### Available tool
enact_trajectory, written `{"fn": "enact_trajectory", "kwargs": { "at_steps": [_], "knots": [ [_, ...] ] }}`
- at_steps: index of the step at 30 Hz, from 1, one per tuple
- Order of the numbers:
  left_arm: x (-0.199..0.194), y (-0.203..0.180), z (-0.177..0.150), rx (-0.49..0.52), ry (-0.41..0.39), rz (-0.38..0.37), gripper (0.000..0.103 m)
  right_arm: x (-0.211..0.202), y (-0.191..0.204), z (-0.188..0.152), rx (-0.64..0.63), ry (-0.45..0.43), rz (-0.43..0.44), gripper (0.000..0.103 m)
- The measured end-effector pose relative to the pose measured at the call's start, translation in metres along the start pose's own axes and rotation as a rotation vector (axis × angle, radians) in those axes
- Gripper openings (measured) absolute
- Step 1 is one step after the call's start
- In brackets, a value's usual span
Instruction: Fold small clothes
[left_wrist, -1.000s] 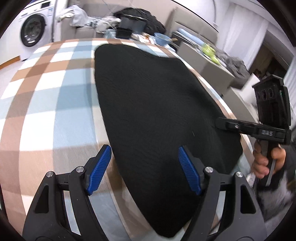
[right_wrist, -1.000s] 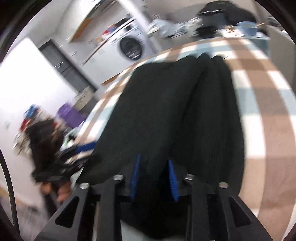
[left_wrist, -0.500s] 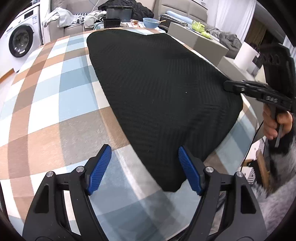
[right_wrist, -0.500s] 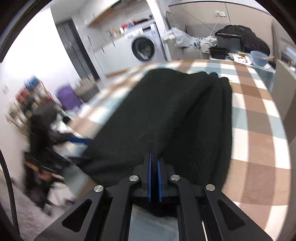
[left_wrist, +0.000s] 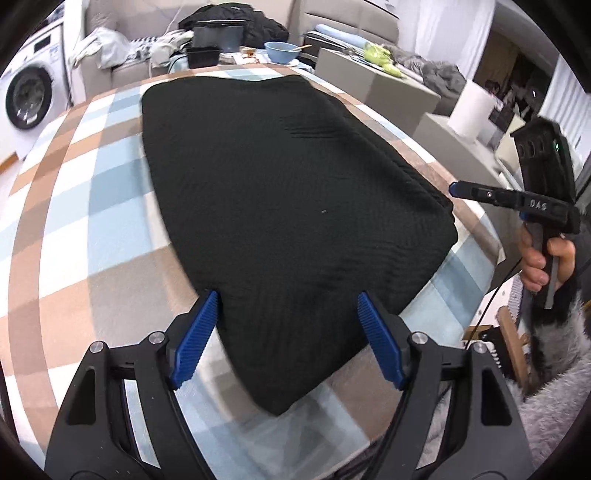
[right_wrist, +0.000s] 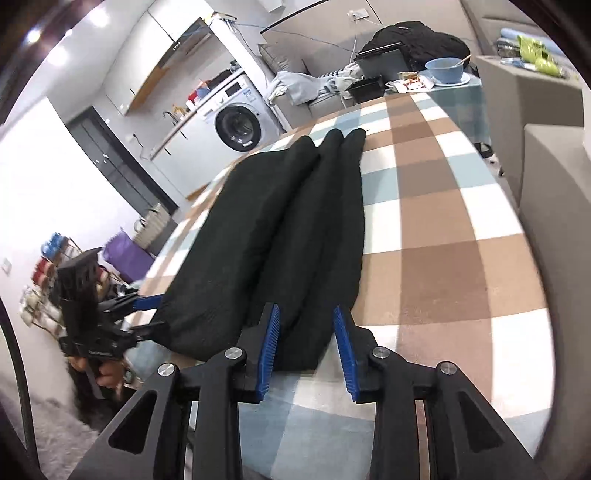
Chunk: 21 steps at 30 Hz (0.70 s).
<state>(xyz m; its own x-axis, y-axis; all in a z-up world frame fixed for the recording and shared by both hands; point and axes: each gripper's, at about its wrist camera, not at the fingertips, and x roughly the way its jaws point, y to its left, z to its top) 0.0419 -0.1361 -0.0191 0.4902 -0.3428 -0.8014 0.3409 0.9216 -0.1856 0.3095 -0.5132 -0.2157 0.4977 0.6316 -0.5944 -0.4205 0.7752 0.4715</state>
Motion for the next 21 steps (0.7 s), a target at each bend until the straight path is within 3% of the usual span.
{"fn": "enact_trajectory", "kwargs": {
  "at_steps": [3,7,9,10,11,15,18,21],
  "knots": [
    [0.003,-0.007,0.007,0.010,-0.001,0.013,0.075,0.011,0.007,0.001,-0.003,0.021,0.048,0.031],
    [0.004,-0.005,0.009,-0.006,-0.004,0.011,0.075,0.032,0.012,-0.002,-0.029,0.061,0.027,0.031],
    [0.005,-0.001,0.004,-0.023,0.002,0.027,0.075,0.033,0.016,-0.002,-0.049,0.044,0.006,0.024],
    [0.006,0.001,0.001,-0.025,0.015,0.034,0.075,0.033,0.018,-0.002,-0.062,0.042,-0.010,0.012],
    [0.006,0.003,-0.003,-0.026,0.024,0.039,0.075,0.032,0.019,0.000,-0.068,0.029,-0.033,0.008],
    [0.002,0.006,-0.018,-0.016,0.047,0.049,0.075,0.035,0.009,0.004,-0.059,0.028,-0.181,0.008],
    [-0.008,0.010,-0.021,-0.013,0.035,0.054,0.075,0.027,0.003,0.009,-0.013,0.017,-0.159,0.014],
    [-0.019,0.016,-0.019,-0.030,-0.010,0.063,0.075,0.016,0.013,0.016,-0.038,-0.037,-0.141,0.027]
  ]
}}
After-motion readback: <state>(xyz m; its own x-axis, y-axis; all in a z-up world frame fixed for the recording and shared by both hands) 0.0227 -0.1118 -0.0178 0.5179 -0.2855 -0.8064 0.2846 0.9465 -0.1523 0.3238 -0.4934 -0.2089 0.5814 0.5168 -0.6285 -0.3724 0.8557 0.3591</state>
